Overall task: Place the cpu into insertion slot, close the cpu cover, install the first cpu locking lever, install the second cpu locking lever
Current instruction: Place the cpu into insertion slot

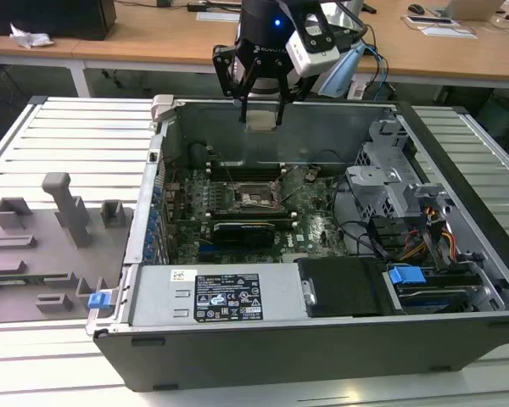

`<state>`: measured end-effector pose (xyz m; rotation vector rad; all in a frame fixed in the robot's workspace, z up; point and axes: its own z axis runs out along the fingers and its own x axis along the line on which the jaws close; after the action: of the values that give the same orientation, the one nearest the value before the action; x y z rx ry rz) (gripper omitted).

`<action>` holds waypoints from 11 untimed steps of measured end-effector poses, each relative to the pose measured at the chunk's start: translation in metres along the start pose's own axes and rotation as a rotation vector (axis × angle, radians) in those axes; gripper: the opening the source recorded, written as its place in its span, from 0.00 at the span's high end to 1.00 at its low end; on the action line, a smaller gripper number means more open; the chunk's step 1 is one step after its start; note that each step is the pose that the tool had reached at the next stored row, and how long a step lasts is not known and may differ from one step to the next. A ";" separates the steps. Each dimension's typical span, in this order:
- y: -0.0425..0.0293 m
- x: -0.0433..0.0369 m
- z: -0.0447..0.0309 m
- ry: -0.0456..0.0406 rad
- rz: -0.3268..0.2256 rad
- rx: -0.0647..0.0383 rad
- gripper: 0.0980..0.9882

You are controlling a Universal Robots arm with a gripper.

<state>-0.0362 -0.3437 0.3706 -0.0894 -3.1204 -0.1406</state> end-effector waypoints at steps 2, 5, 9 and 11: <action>0.0000 0.0000 0.0000 -0.0004 0.004 0.000 0.50; 0.0000 0.0000 0.0000 -0.0012 0.013 0.000 0.50; 0.0000 0.0000 0.0000 -0.0028 0.031 -0.001 0.50; 0.0000 0.0000 0.0000 -0.0034 0.038 -0.001 0.50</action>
<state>-0.0362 -0.3436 0.3706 -0.1495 -3.1198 -0.1410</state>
